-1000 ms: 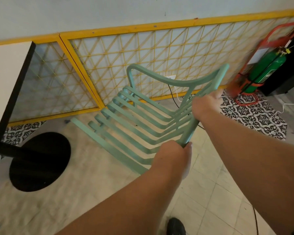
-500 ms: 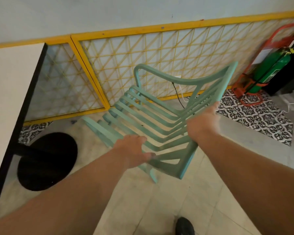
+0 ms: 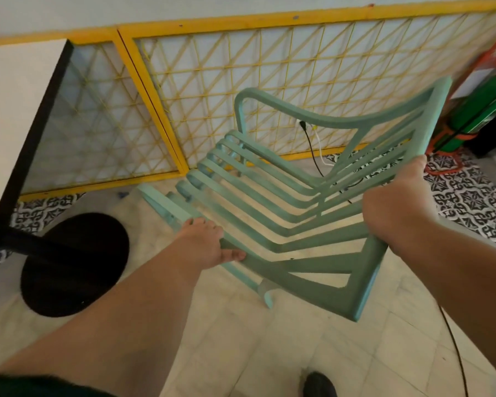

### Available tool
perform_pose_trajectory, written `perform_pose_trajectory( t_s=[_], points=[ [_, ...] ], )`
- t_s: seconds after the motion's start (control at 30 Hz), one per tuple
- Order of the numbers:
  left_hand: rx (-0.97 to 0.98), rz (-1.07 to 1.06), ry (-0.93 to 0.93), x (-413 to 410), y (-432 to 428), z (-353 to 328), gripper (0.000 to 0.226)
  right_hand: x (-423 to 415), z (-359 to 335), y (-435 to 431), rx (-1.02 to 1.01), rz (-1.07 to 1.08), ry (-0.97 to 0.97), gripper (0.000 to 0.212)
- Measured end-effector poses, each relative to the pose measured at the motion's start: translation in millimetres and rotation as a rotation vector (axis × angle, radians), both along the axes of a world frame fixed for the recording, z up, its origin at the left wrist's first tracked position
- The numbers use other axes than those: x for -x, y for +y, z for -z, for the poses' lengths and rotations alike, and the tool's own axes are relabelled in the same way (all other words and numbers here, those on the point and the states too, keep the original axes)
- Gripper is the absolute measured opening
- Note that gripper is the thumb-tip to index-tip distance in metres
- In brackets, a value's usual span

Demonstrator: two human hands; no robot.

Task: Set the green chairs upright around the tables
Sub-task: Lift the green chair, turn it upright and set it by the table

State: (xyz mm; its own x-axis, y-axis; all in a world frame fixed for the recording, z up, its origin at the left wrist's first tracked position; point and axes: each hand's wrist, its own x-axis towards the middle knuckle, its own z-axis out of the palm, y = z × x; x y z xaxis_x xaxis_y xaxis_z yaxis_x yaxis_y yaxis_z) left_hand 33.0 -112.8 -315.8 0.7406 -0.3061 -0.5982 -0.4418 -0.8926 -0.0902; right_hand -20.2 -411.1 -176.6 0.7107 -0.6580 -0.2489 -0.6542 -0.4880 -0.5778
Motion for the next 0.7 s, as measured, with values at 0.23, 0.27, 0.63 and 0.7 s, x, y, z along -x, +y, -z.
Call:
perform_pose_trajectory(
  t_s=[0.23,0.27,0.63,0.7],
  points=[
    [0.043,-0.016,-0.009,-1,-6,1,0.12,-14,-3,-5,0.088,-0.054,0.083,0.098],
    [0.061,-0.028,-0.021,-1,-7,2,0.124,-18,-3,-8,0.11,-0.066,0.091,0.097],
    [-0.006,-0.239,0.004,29,-32,9,0.131,-52,-8,-23,0.169,-0.224,0.096,0.093],
    [-0.031,-0.277,-0.001,33,-37,11,0.123,-59,-8,-25,0.176,-0.264,0.094,0.092]
  ],
)
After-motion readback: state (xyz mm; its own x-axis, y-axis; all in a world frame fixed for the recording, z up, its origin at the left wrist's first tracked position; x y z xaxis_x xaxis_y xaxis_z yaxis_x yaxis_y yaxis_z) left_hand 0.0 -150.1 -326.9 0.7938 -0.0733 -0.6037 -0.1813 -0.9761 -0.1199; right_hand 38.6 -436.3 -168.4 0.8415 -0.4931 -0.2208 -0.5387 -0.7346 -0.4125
